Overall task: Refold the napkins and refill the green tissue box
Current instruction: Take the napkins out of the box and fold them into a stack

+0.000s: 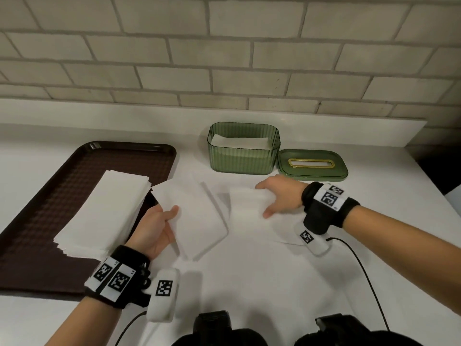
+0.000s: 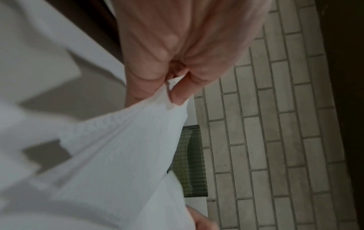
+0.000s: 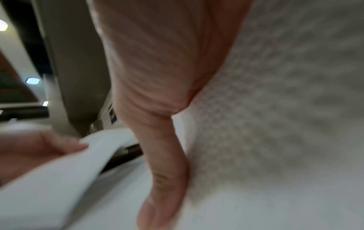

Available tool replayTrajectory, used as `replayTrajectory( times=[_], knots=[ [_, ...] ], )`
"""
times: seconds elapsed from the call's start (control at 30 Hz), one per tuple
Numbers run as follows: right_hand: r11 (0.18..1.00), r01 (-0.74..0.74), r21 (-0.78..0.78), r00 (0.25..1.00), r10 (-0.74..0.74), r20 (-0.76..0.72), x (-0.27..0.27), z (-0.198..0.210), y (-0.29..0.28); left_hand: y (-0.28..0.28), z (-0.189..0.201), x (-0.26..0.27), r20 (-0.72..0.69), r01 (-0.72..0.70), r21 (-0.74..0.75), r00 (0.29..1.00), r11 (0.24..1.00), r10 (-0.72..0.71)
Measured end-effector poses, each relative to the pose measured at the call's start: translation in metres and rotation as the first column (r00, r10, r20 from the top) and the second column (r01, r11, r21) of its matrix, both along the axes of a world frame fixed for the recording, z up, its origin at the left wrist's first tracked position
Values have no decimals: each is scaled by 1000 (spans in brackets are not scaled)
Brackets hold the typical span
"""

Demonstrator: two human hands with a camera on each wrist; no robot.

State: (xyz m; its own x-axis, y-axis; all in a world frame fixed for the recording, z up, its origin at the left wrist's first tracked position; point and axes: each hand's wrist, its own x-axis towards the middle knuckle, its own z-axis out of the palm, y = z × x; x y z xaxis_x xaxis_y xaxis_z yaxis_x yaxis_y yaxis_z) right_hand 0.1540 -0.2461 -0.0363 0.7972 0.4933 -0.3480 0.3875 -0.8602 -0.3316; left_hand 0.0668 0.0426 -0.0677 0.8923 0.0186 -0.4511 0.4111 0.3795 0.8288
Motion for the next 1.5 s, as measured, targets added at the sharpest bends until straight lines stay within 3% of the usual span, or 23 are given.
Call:
replayTrajectory(
  times=[0.07, 0.13, 0.2, 0.27, 0.53, 0.8, 0.93, 1.0, 1.07, 1.13, 1.2, 1.3, 1.4, 1.43, 1.5],
  knots=[
    [940, 115, 322, 993, -99, -67, -1, 19, -7, -6, 0, 2, 2, -17, -42, 1000, 999, 17],
    [746, 259, 613, 964, -156, -217, -8, 39, -8, -15, 3, 3, 12, -10, -105, 1000, 994, 11],
    [570, 340, 748, 939, -165, -302, -17, 49, -3, -29, 10, 6, 29, 8, -170, 1000, 985, -3],
    [487, 386, 783, 922, -177, -344, -22, 46, 8, -43, 16, 9, 52, 38, -228, 998, 973, -27],
    [508, 400, 763, 902, -367, -229, -12, 10, 41, -65, 22, 23, 71, 129, -313, 991, 941, -112],
    [551, 381, 742, 910, -366, -195, -20, 5, 57, -69, 18, 24, 133, 103, -182, 988, 978, -79],
    [675, 319, 665, 913, -408, -23, -21, 5, 47, -67, 10, 25, 137, 47, -180, 990, 983, -22],
    [606, 394, 691, 871, -486, -70, -25, 8, 33, -66, 10, 26, 130, 42, -258, 992, 965, -9],
    [467, 541, 700, 818, -487, -307, -33, 8, 23, -66, 12, 28, 103, 18, -365, 994, 931, 22],
    [348, 642, 683, 764, -364, -533, -44, 3, 21, -70, 13, 33, 64, -28, -461, 996, 887, 65],
    [223, 717, 661, 697, -243, -674, -51, -7, 25, -77, 10, 37, 47, -44, -466, 996, 884, 74],
    [69, 762, 644, 637, -259, -726, -52, -16, 23, -83, 17, 35, 66, -14, -370, 997, 929, 42],
    [52, 756, 652, 640, -263, -722, -48, -16, 4, -65, 24, 37, 68, 83, -380, 996, 921, -62],
    [83, 761, 643, 640, -252, -726, -48, -17, -2, -57, 26, 37, 54, 136, -379, 991, 915, -125],
    [175, 764, 621, 645, -226, -731, -49, -21, -9, -48, 20, 40, -2, 266, -232, 962, 936, -274]
  ],
)
